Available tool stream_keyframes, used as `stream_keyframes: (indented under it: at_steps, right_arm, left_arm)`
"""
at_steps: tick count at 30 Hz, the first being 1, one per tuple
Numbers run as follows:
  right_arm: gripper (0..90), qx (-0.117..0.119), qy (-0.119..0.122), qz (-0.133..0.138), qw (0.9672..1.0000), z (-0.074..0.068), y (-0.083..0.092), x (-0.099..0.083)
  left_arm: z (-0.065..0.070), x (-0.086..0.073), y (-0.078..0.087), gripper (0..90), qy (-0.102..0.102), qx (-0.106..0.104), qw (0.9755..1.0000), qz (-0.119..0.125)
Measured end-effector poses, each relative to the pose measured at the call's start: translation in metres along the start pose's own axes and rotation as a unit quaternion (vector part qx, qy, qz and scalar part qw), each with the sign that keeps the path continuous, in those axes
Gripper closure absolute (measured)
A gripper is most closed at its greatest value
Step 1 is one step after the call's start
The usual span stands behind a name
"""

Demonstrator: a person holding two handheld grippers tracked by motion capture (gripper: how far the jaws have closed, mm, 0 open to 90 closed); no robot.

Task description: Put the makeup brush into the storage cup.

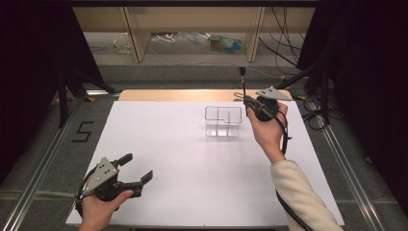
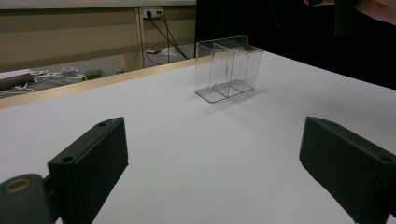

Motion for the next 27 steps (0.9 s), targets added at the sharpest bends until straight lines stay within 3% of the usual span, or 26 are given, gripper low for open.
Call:
stream_keyframes:
  at_steps: [27]
  right_arm:
    - [85.7,0.008,0.014,0.016,0.9997,-0.0060,-0.0042,0.0032]
  left_arm:
    - [-0.0002,-0.0005,0.0005,7.7,0.000,0.001,1.0000,-0.001]
Point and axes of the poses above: each handheld gripper's, and its own axes: y roughly backward along the jaws, x roughly out of its top, z roughly to its right, the point moved 3 cm from there along -y, roughly forward along the jaws, and after that the axes turned 6 degrees about -z, right-handed, at the moved point
